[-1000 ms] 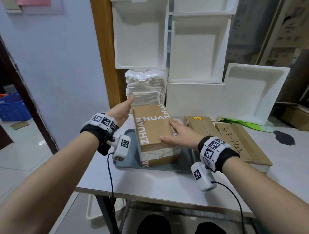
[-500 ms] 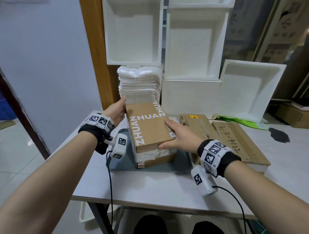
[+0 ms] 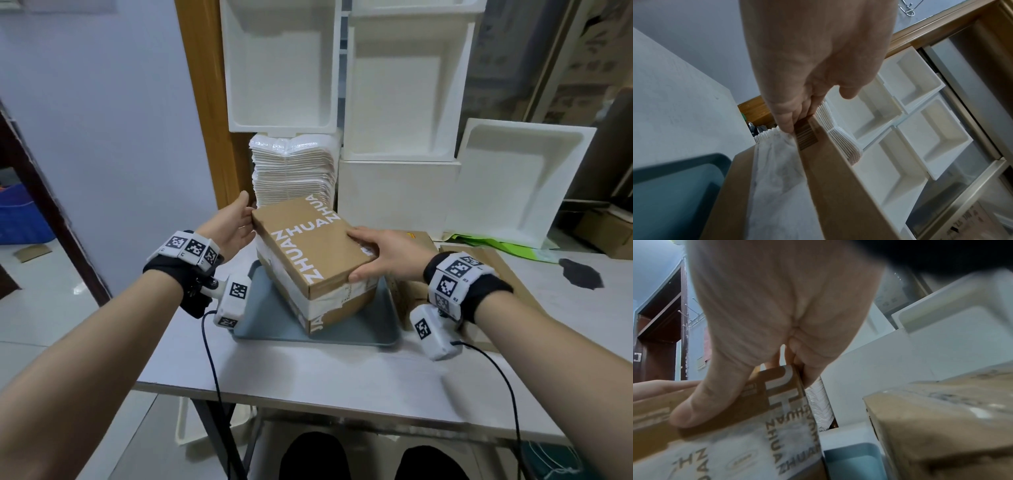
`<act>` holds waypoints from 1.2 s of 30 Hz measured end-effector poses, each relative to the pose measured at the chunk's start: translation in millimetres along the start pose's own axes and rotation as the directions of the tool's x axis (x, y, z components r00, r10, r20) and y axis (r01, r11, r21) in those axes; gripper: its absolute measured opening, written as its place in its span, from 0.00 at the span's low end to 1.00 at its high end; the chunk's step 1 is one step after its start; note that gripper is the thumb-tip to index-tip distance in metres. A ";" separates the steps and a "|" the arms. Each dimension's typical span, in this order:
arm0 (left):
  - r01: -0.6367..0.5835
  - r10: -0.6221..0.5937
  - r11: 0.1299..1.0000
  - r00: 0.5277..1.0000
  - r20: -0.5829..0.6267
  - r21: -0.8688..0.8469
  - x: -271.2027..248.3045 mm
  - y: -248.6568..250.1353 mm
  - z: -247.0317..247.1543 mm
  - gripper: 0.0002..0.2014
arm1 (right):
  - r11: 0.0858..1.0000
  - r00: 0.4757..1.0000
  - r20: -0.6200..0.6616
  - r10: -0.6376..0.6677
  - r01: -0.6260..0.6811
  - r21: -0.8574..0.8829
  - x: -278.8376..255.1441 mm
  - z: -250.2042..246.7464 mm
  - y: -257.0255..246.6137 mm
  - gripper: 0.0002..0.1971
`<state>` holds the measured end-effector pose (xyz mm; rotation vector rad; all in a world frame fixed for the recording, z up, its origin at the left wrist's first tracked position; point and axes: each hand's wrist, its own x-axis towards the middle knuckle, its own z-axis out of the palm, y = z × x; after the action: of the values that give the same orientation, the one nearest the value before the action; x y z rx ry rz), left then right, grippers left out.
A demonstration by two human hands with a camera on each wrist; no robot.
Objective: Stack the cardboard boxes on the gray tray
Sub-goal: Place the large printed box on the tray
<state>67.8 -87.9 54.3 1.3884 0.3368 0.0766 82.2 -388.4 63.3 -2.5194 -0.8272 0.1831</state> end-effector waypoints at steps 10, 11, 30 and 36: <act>0.010 -0.010 1.000 1.000 0.006 0.005 -13.9 -9.2 2.9 0.33 | 0.990 0.999 0.037 0.034 -0.029 -0.138 -0.3 -4.7 12.3 0.47; 0.011 -0.011 1.000 1.000 0.001 0.006 -15.0 -11.7 3.1 0.33 | 0.990 0.999 0.040 0.030 -0.024 -0.136 0.2 -3.0 12.6 0.47; 0.036 -0.041 0.984 0.999 0.024 0.175 15.2 1.5 -2.8 0.49 | 0.646 0.878 -0.200 0.435 -0.149 0.749 -2.8 62.5 5.7 0.52; 0.099 -0.099 0.986 0.995 -0.006 0.130 16.3 -5.0 -5.8 0.54 | 0.601 0.843 -0.246 0.478 -0.110 0.792 11.2 68.6 -3.3 0.41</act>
<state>80.9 -79.3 45.6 1.4987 0.4162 -0.0281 71.1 -352.1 5.0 -1.7413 -0.0564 0.0420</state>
